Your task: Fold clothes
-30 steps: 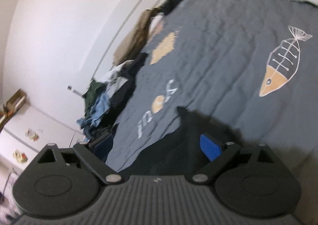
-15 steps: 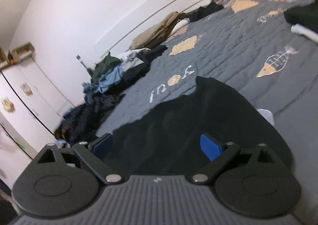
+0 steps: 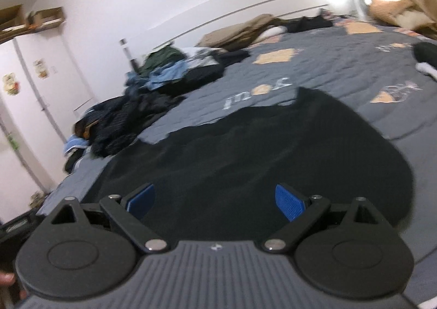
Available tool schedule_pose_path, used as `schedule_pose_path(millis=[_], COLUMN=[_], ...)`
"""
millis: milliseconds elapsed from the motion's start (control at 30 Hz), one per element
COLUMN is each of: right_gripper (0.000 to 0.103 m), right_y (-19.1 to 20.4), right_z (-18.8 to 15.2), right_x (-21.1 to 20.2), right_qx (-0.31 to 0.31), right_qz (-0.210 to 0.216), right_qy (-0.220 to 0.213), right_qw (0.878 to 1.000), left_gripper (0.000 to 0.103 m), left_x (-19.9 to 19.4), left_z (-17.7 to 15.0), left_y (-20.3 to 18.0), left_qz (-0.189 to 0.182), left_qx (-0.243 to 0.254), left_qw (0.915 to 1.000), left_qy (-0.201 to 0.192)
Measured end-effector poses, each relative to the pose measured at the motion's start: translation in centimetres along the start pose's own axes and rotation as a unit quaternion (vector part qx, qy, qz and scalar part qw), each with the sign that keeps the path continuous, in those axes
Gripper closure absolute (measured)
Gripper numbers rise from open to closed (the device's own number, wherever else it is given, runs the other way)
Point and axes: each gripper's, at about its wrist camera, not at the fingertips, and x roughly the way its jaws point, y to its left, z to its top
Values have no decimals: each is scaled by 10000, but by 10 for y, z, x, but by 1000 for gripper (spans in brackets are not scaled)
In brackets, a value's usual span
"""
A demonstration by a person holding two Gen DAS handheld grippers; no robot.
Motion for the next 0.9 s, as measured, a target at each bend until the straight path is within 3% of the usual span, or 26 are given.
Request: schedule_pose_path(millis=[200, 400, 467, 633, 900], right_gripper=[8, 8, 8, 8, 8], right_y=[28, 55, 60, 69, 75], right_z=[-7, -12, -14, -18, -19], right_x=[8, 17, 21, 29, 32], right_qx=[-155, -310, -360, -537, -777], right_qz=[326, 566, 578, 610, 631], right_qy=[153, 263, 304, 413, 415], right_qw=[9992, 9976, 9972, 9958, 9941], left_gripper=[10, 10, 12, 19, 45], left_x=[-12, -8, -3, 13, 28], left_z=[-1, 1, 0, -2, -4], left_y=[46, 83, 88, 84, 86], left_qz=[146, 27, 7, 59, 115], left_qx=[-1090, -2122, -2280, -2162, -2266], left_qw=[9939, 9772, 9736, 9763, 9738], left_qy=[-17, -95, -67, -17, -147])
